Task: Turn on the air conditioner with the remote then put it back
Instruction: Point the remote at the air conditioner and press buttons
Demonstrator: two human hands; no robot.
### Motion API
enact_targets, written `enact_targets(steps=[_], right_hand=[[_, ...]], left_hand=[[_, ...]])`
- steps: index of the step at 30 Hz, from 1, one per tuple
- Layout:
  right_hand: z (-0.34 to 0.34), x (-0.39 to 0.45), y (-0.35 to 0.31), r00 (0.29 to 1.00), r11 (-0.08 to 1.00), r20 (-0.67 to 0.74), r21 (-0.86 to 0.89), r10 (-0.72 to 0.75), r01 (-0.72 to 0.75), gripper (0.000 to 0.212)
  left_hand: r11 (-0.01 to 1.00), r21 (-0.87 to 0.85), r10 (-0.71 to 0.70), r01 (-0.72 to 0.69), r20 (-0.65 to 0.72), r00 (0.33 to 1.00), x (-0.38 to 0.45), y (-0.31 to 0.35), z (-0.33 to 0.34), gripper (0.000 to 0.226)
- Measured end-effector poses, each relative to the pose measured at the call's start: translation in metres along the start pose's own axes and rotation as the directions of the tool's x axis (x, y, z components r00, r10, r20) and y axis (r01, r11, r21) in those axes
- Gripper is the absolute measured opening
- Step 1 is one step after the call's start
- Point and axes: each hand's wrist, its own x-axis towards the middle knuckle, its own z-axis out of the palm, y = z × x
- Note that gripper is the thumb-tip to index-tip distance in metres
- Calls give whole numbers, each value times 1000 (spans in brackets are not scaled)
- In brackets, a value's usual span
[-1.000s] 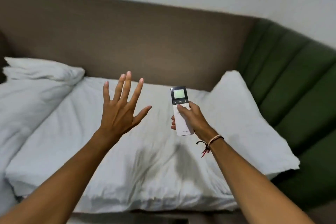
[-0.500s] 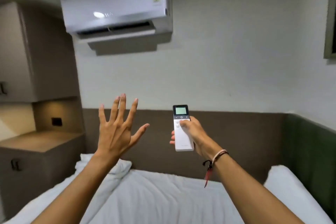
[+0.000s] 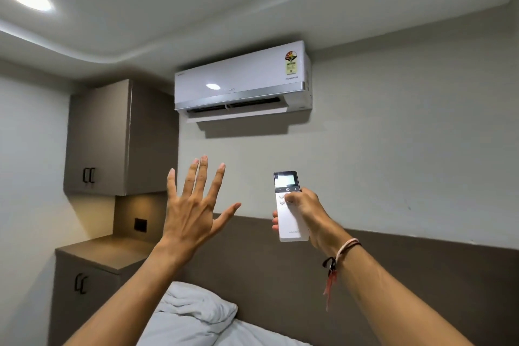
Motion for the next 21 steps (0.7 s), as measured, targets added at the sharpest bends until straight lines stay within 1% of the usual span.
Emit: enact_targets(steps=[7, 10, 18, 21], right_hand=[[7, 0, -5, 999, 999, 13, 6, -39, 39, 24], [7, -3, -8, 999, 999, 14, 4, -39, 39, 23], [8, -20, -13, 996, 990, 3, -116, -85, 85, 21], [8, -25, -15, 995, 985, 0, -142, -95, 94, 22]], left_hand=[[1000, 10, 0, 0, 4, 1000, -3, -6, -5, 92], [1000, 11, 5, -5, 5, 1000, -5, -5, -7, 92], [999, -25, 47, -48, -45, 998, -6, 0, -14, 91], [998, -37, 51, -53, -42, 998, -5, 2, -16, 92]])
